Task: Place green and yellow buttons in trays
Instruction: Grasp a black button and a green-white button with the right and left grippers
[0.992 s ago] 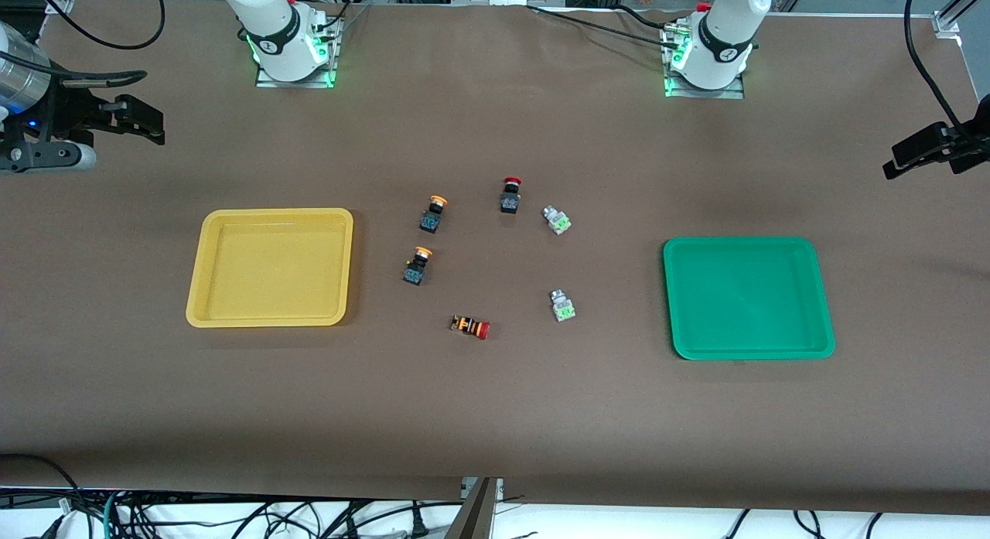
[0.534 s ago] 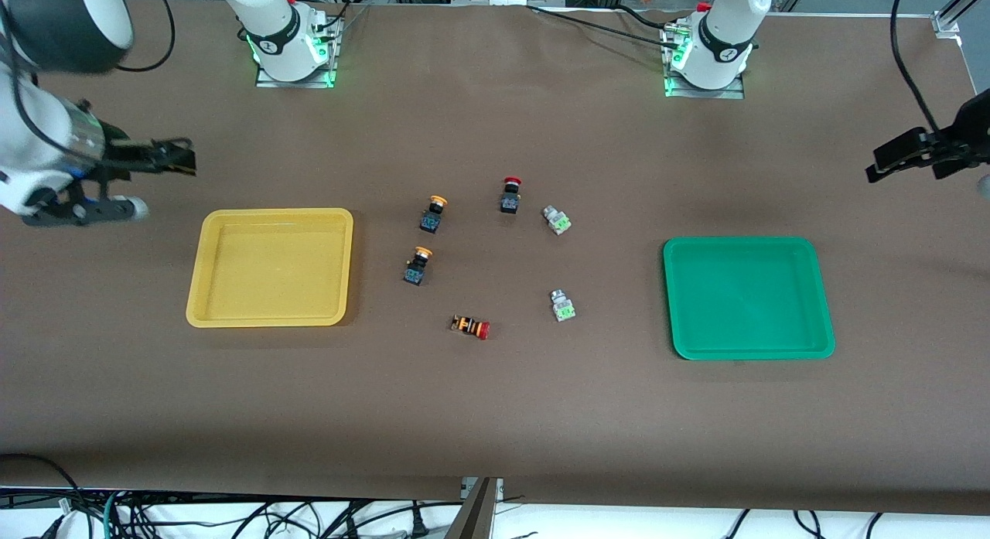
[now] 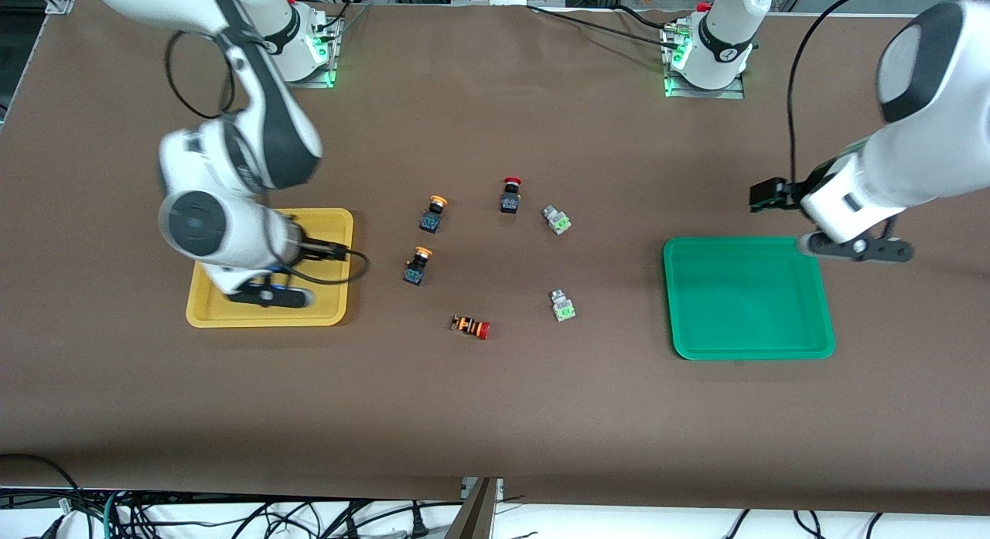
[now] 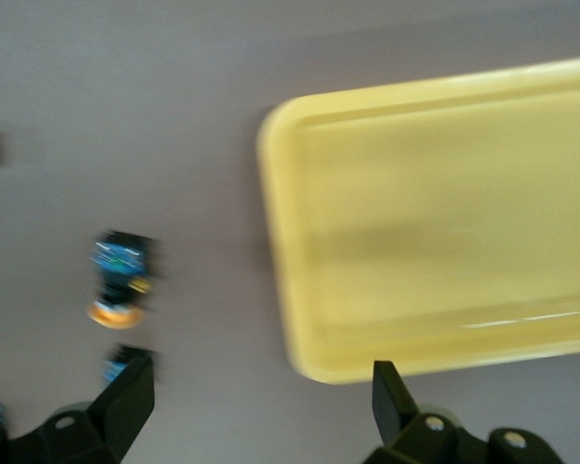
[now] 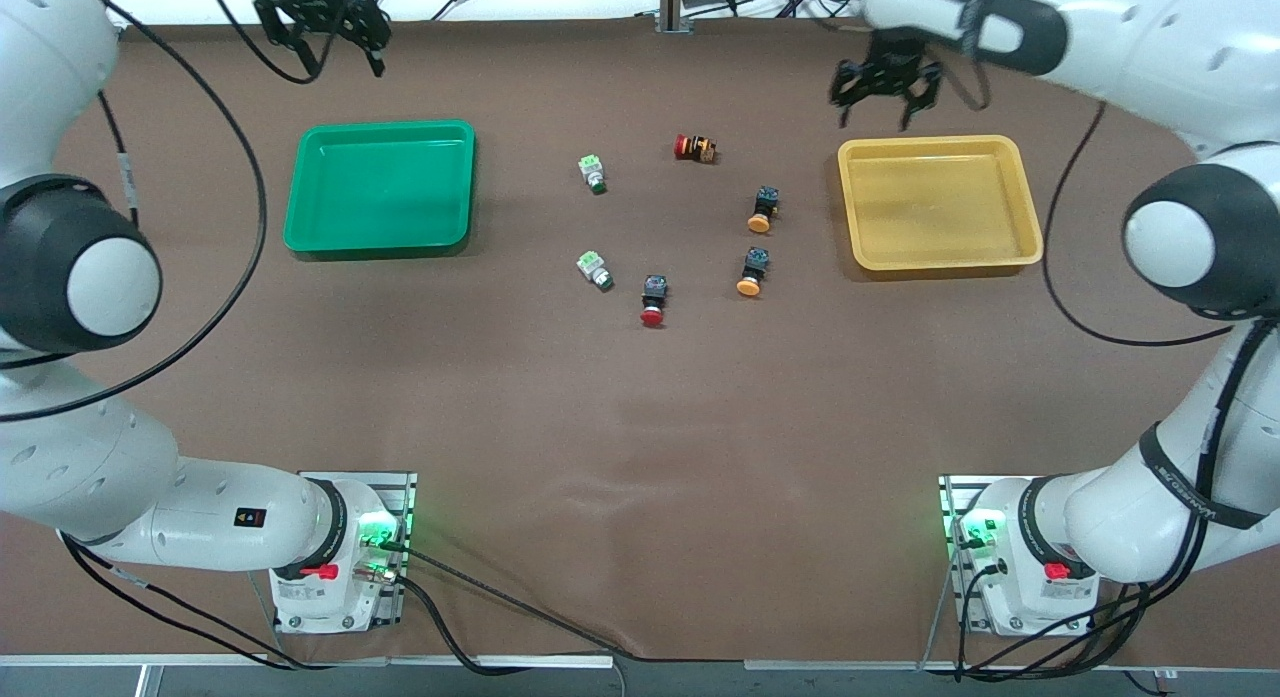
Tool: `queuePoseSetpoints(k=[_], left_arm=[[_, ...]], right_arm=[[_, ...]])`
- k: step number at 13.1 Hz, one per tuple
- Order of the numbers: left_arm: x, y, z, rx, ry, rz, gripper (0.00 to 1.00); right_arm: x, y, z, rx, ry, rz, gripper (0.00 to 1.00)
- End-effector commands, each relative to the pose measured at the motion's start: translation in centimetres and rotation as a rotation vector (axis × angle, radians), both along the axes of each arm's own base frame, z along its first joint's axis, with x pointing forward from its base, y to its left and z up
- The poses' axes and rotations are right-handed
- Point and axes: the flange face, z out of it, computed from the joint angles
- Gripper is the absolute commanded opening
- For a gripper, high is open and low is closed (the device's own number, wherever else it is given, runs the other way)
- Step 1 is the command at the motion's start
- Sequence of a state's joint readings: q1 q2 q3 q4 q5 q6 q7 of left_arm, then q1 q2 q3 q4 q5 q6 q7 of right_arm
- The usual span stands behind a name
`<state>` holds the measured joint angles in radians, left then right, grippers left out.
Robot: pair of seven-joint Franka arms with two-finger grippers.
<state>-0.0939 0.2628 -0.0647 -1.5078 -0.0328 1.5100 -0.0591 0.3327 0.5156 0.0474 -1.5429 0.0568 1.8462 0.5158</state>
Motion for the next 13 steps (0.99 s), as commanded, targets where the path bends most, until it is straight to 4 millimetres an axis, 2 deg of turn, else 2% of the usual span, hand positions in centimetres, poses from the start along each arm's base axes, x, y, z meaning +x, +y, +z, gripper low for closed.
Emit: queuePoseSetpoints(k=[1,2,3,4,6,8,10,11,12,13], left_arm=[[3.2,-3.9,-4.6,0.012,0.032,-0.057,1.0],[4.3,-5.9,-7.3,0.007,0.03,-0.084,1.0],[4.6,-7.8,-9.3,0.006,0.045,-0.121,1.0],[4.7,-8.7,-10.9,0.004,0.056,-0.117,1.0],[6.2,-10.5,-13.5,-0.007,-0.025,-0.076,1.0],[7.0,-13.2,-17.9,-0.009,-0.065,0.015,1.0],[6.9,-17.7,-21.5,-0.036,-0.12,0.172,1.0],[6.5,-20.0,-23.2,-0.034,-0.141,0.225,1.0],[6.0,-21.8,-24.9,-0.032,-0.152,0.264,1.0],[6.0,-22.5,-26.5,-0.039,-0.171,0.293,1.0]], right_arm=[[-1.8,5.7,-3.7,-0.016,-0.007,-0.097,1.0],[-2.9,7.5,-5.5,-0.018,-0.024,-0.132,1.0],[-4.1,9.1,-7.0,-0.022,-0.041,-0.16,1.0],[-4.7,9.7,-8.6,-0.026,-0.049,-0.179,1.0],[-3.6,9.4,-8.7,-0.008,-0.087,-0.205,1.0],[-2.8,9.4,-10.4,0.008,-0.132,-0.209,1.0],[-2.7,9.6,-12.2,0.012,-0.144,-0.21,1.0],[-2.8,9.6,-12.5,0.011,-0.141,-0.207,1.0],[-2.9,9.6,-12.7,0.008,-0.139,-0.205,1.0],[-3.0,9.7,-13.0,0.006,-0.135,-0.202,1.0]])
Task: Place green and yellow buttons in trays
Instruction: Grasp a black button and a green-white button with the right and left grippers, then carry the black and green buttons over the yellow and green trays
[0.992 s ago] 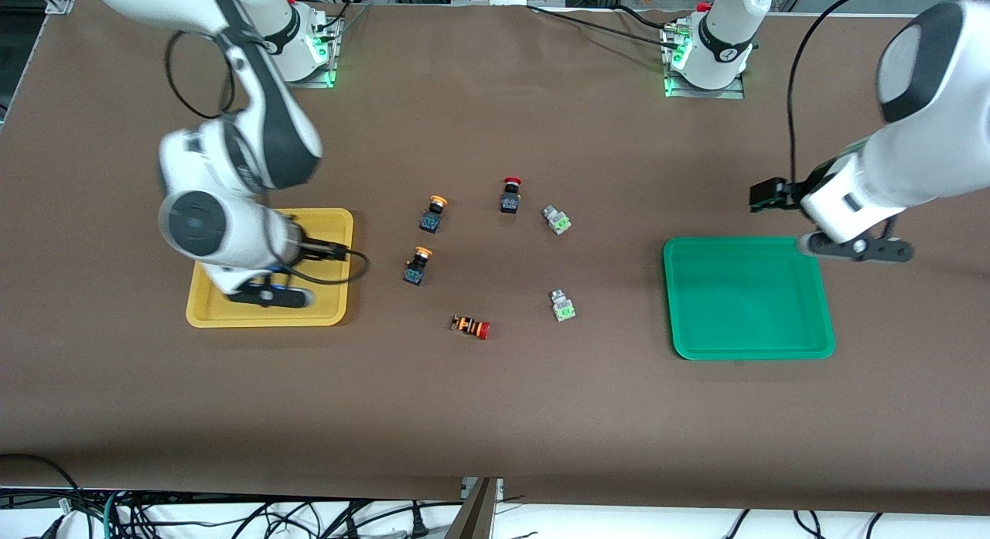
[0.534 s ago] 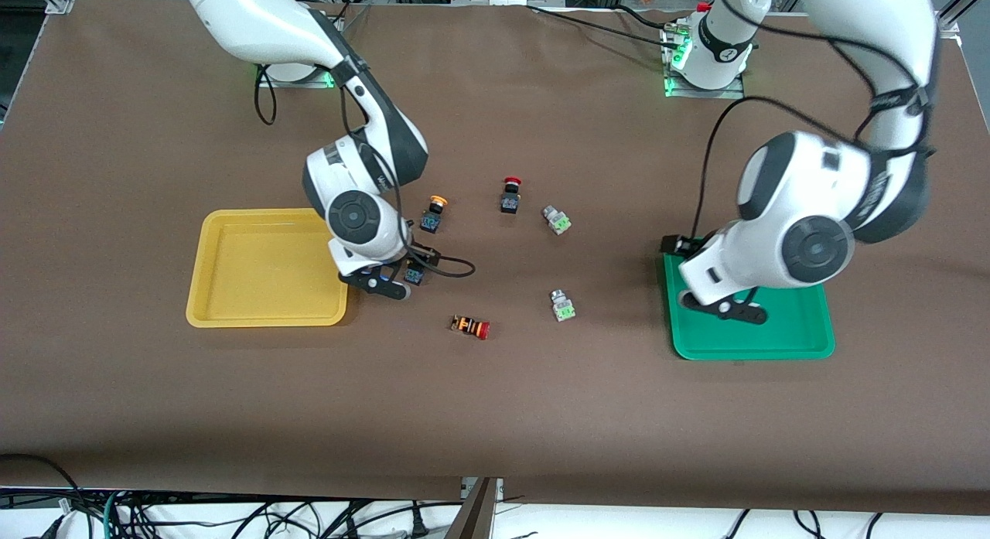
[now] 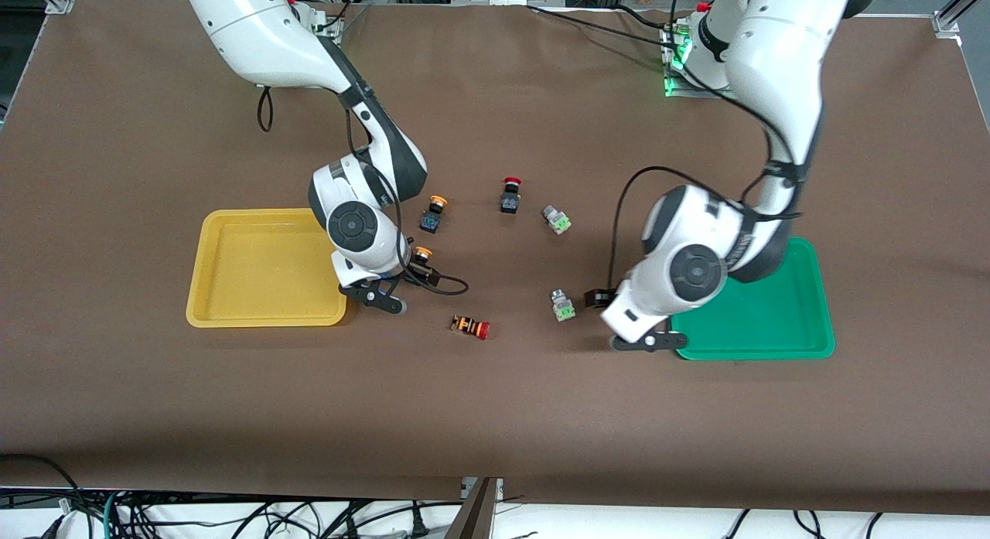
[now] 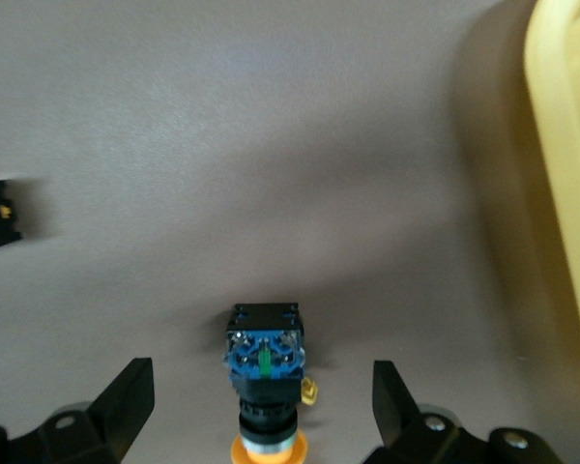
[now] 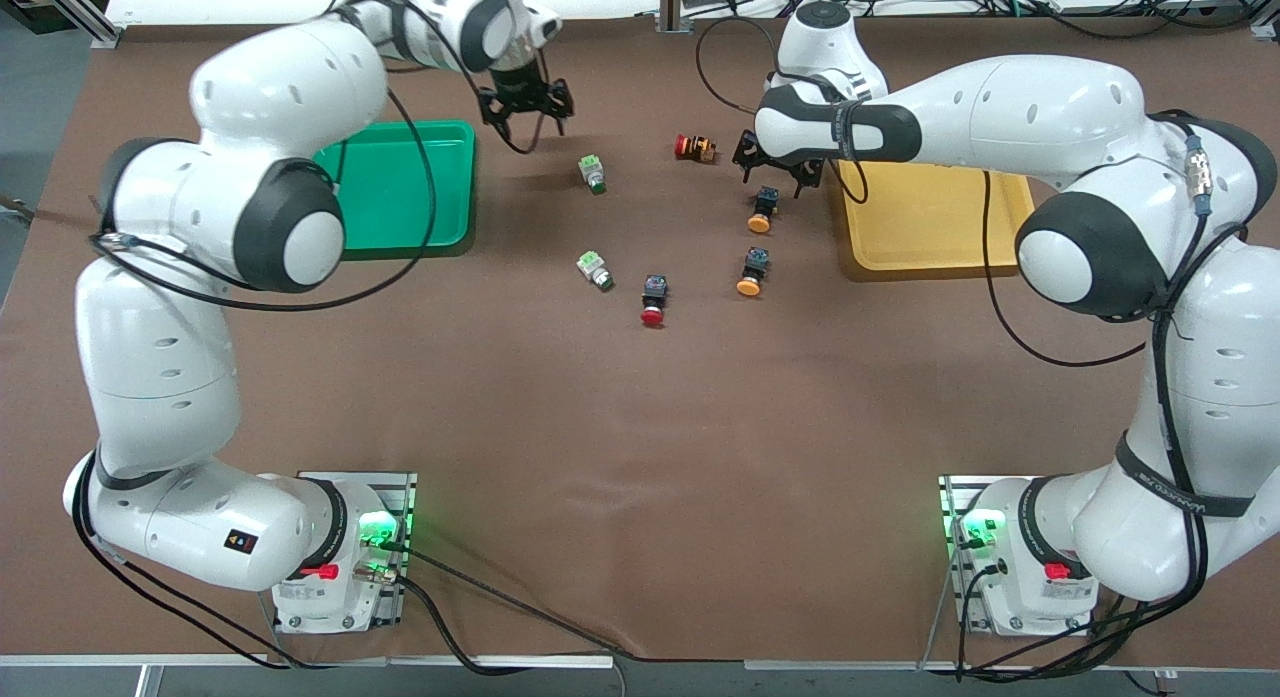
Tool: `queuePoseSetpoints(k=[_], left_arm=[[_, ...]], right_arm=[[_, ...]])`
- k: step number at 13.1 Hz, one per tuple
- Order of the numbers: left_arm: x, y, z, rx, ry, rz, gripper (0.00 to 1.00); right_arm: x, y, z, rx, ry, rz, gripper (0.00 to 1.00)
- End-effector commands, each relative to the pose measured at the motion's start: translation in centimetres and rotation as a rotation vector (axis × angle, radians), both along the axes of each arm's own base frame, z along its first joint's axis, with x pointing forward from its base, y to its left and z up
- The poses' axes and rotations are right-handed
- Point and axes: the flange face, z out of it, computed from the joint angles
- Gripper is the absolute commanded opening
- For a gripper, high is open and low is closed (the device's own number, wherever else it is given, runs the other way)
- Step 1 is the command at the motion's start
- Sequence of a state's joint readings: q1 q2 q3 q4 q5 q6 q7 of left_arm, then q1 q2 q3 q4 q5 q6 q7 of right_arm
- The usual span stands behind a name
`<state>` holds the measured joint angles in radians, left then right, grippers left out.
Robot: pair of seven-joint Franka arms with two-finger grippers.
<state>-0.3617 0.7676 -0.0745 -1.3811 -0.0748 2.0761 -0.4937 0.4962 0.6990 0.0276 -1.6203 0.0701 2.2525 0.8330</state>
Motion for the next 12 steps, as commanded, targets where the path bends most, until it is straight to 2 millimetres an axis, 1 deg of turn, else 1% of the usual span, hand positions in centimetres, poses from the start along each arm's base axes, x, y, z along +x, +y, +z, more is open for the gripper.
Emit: queuePoseSetpoints(k=[1,2,3,4,5,6,7,8,9,10,11,12], left_arm=[[0.2,-3.1,-3.6,-0.024,-0.053,0.098,1.0],[0.3,-3.3,-4.0,-0.034,-0.067,0.138,1.0],[-0.2,-4.2,-4.3,-0.041,-0.051,0.186,1.0],[-0.5,-4.7,-4.6,-0.039,-0.041,0.216,1.0],[-0.6,-4.6,-5.1,-0.032,-0.035,0.233,1.0],[-0.8,-4.5,-5.8,-0.027,-0.026,0.234,1.0],[-0.9,-4.7,-6.2,-0.025,-0.022,0.231,0.87],[-1.1,-5.1,-6.1,-0.025,-0.023,0.227,0.77],[-1.8,-6.4,-6.0,-0.025,-0.02,0.226,0.64],[-2.1,-6.8,-6.4,-0.022,-0.014,0.235,0.54],[-2.3,-6.8,-7.0,-0.016,-0.006,0.242,0.53],[-2.3,-6.8,-7.1,-0.014,-0.006,0.242,0.53]], right_arm=[[-0.3,0.3,-0.6,-0.003,-0.001,0.005,1.0],[-0.4,0.3,-1.0,-0.006,0.005,0.008,0.96],[-0.4,0.2,-1.4,-0.006,0.006,0.009,0.77],[-0.4,0.2,-1.7,-0.006,0.003,0.011,0.52],[-0.4,0.3,-2.0,-0.003,-0.004,0.01,0.35],[-0.4,0.2,-2.4,-0.002,-0.006,0.01,0.29],[-0.4,0.2,-2.6,-0.002,-0.006,0.011,0.28],[-0.3,0.3,-2.6,-0.001,-0.007,0.012,0.17],[-0.2,0.2,-2.3,0.001,-0.01,0.017,0.03],[0.2,0.0,-1.5,0.009,-0.019,0.048,0.0],[0.8,-0.7,-0.1,0.011,-0.023,0.079,0.0],[1.6,-2.6,1.4,0.007,0.001,0.108,0.0]])
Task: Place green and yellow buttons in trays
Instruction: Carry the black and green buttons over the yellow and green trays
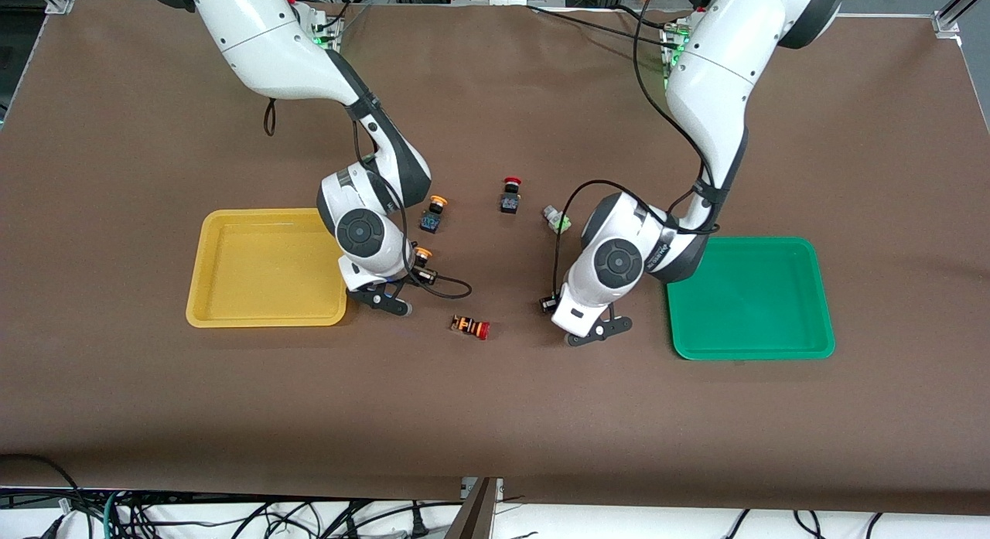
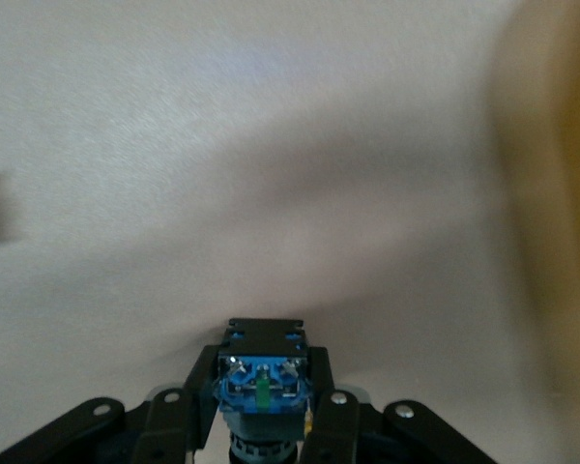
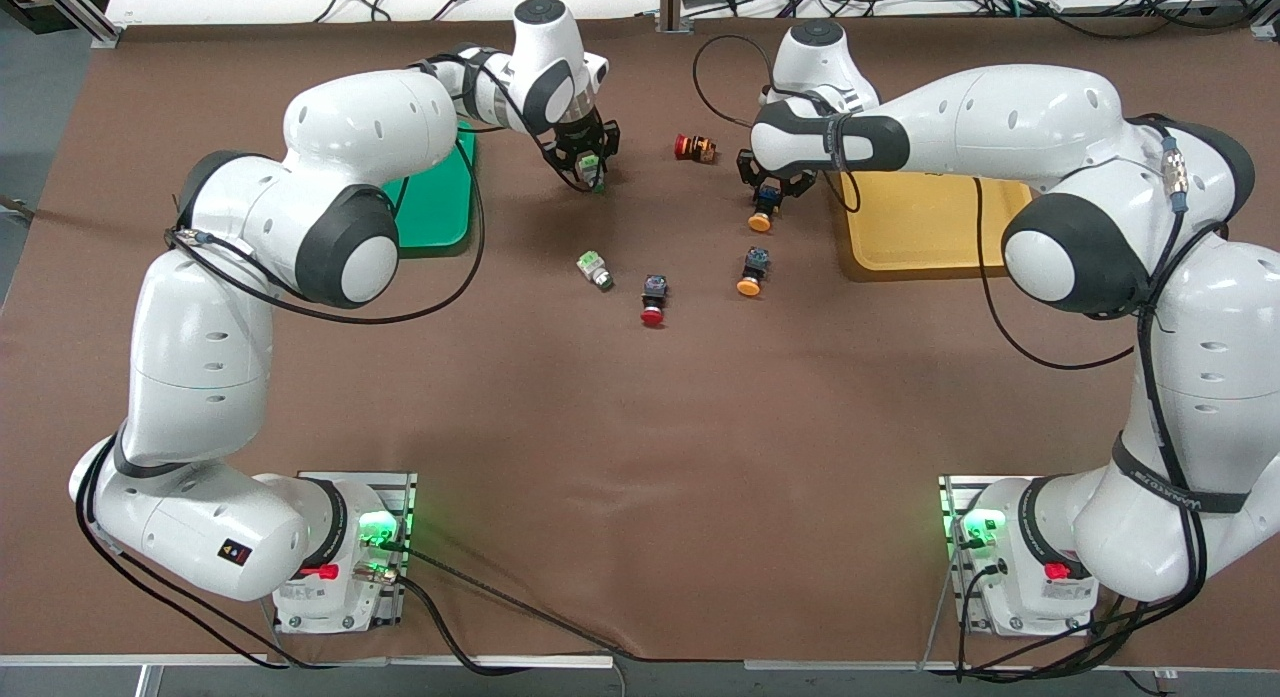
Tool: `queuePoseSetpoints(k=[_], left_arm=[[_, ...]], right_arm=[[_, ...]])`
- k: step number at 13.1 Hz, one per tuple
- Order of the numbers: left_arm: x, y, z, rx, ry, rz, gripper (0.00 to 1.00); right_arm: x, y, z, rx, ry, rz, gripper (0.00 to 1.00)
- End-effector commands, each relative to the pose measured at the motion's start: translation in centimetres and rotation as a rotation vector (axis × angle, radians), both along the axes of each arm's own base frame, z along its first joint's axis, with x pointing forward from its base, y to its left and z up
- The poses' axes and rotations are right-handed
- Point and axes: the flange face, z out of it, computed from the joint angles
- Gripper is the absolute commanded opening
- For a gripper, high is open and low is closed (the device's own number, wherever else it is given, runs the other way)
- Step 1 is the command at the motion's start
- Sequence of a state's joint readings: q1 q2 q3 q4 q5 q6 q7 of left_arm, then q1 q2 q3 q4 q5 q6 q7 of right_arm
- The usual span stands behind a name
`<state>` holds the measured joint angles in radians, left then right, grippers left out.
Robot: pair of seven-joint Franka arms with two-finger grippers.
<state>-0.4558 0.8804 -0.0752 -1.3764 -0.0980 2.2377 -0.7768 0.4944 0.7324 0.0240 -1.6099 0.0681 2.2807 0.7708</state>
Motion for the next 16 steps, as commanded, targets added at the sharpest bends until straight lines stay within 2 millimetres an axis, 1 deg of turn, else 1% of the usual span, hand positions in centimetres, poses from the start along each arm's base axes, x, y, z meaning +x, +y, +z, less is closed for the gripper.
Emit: queuePoseSetpoints(k=[1,3,4,5,6,7,8,9,10,12,14,15,16], left_arm=[[0.1,-0.6,-0.7,-0.002,0.007,0.019,0.51],[0.5,-0.4,0.0,0.003,-0.007,0.001,0.27],[0.9,0.3,0.6,0.012,-0.014,0.002,0.17],[1.6,1.2,2.2,0.02,-0.029,0.008,0.1],[2.3,2.7,3.6,0.049,-0.033,0.007,0.09],[2.6,3.7,5.1,0.089,-0.03,-0.005,0.08],[2.9,5.0,6.7,0.134,-0.027,-0.024,0.08],[3.7,7.2,8.9,0.183,-0.046,-0.064,0.08],[4.4,10.1,10.5,0.219,-0.044,-0.124,0.09],[5.1,16.8,11.9,0.225,0.061,-0.276,0.09],[5.5,24.0,12.8,0.196,0.138,-0.412,0.08],[5.4,27.2,12.6,0.176,0.169,-0.46,0.08],[4.8,29.3,11.6,0.158,0.197,-0.494,0.08]], right_arm=[[2.2,-4.2,4.6,0.001,0.032,0.096,0.0],[3.3,-8.0,6.8,-0.003,0.095,0.167,0.0],[3.6,-10.1,7.0,-0.015,0.12,0.197,0.0],[3.9,-13.2,6.9,-0.043,0.163,0.228,0.0],[4.2,-16.6,6.4,-0.065,0.202,0.259,0.0],[4.2,-20.0,5.7,-0.077,0.228,0.293,0.0],[3.8,-22.5,5.0,-0.079,0.251,0.327,0.0],[3.5,-25.0,4.4,-0.086,0.271,0.329,0.0],[3.1,-26.2,4.2,-0.087,0.28,0.333,0.0],[2.9,-29.2,3.7,-0.095,0.278,0.345,0.0],[2.3,-31.9,2.3,-0.085,0.262,0.383,0.0],[2.2,-32.2,2.1,-0.082,0.265,0.376,0.0],[2.2,-32.4,2.0,-0.082,0.262,0.375,0.04]])
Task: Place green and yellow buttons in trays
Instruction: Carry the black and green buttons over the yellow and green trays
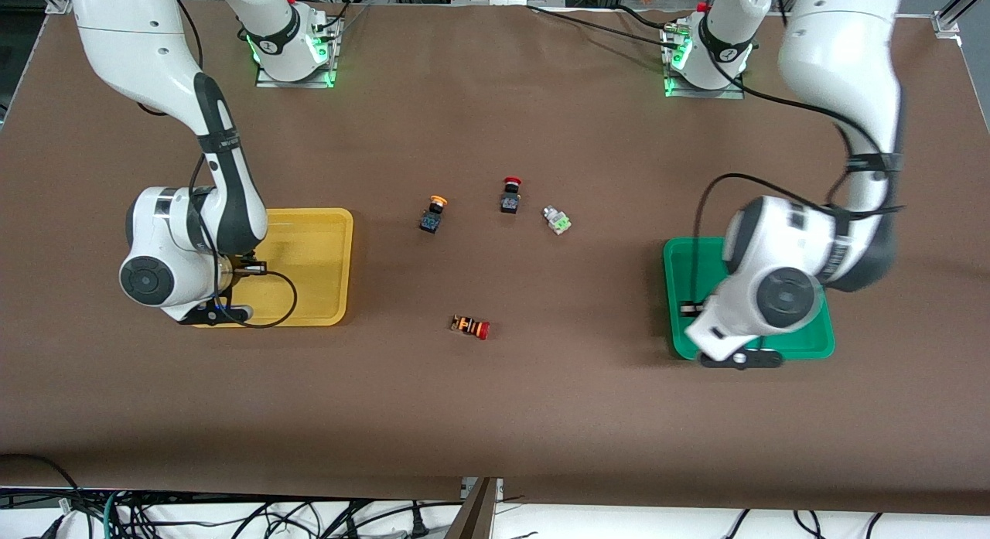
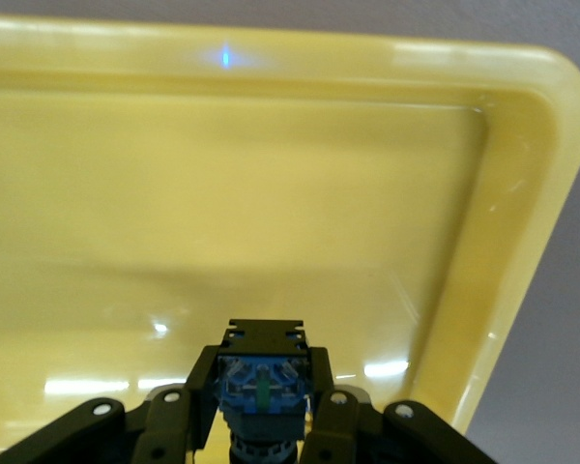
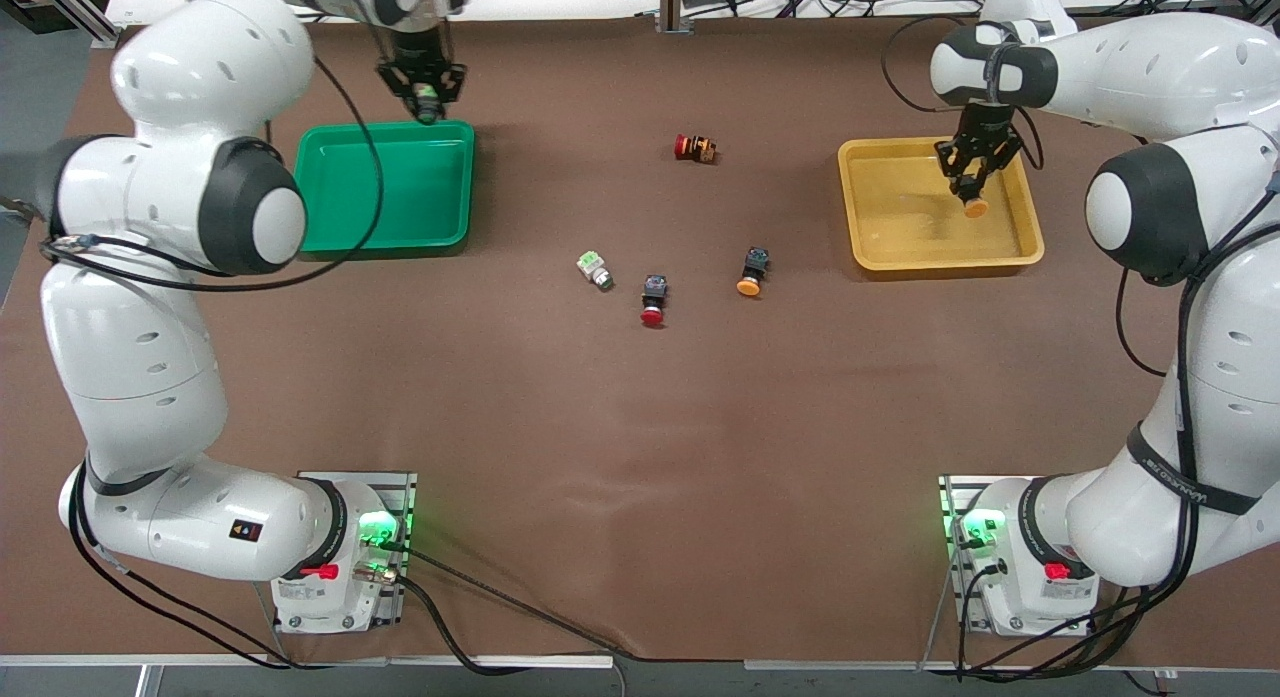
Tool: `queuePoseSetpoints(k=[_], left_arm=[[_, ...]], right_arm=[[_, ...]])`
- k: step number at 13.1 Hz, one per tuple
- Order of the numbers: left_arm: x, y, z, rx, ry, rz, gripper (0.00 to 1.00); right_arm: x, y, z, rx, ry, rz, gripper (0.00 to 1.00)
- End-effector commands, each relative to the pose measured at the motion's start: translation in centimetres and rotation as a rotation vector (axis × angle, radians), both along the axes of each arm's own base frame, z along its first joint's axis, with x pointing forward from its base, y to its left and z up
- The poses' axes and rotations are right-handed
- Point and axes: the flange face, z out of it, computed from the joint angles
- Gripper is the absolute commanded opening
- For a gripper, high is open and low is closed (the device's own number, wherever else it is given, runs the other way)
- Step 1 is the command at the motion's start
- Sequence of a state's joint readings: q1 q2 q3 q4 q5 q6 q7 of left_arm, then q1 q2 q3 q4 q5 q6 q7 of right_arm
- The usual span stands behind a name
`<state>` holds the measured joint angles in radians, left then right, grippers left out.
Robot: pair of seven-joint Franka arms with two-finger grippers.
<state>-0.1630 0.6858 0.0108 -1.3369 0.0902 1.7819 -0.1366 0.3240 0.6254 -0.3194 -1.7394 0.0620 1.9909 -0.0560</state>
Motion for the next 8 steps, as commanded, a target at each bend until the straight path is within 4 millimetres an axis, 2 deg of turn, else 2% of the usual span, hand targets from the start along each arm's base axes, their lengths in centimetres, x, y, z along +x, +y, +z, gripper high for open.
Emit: queuePoseSetpoints(k=[1,2,3,4,6,7,8], left_arm=[[-2.1,4.3,-2.0,-0.023,0.094,-0.098,0.08],[-2.7,5.2,-3.4,-0.023,0.114,-0.089,0.08],[-3.3,5.6,-4.8,-0.029,0.116,-0.084,0.08],[-3.9,5.5,-6.3,-0.049,0.114,-0.079,0.08],[-5.1,4.9,-9.3,-0.06,0.087,-0.096,0.1],[-5.7,4.8,-10.4,-0.066,0.071,-0.096,0.12],[-6.0,3.8,-11.1,-0.078,0.059,-0.111,0.18]], right_arm=[[-0.6,-0.9,-0.1,0.012,-0.01,0.01,0.23],[-0.4,-1.2,0.1,0.013,-0.011,0.003,0.55],[-0.3,-0.9,0.4,0.013,-0.011,0.008,0.92],[0.4,0.0,1.5,0.021,-0.027,0.027,1.0],[1.2,2.8,4.3,0.024,0.036,0.035,1.0],[1.1,4.7,5.2,0.028,0.065,0.041,1.0],[0.8,7.8,5.5,0.031,0.064,0.039,1.0]])
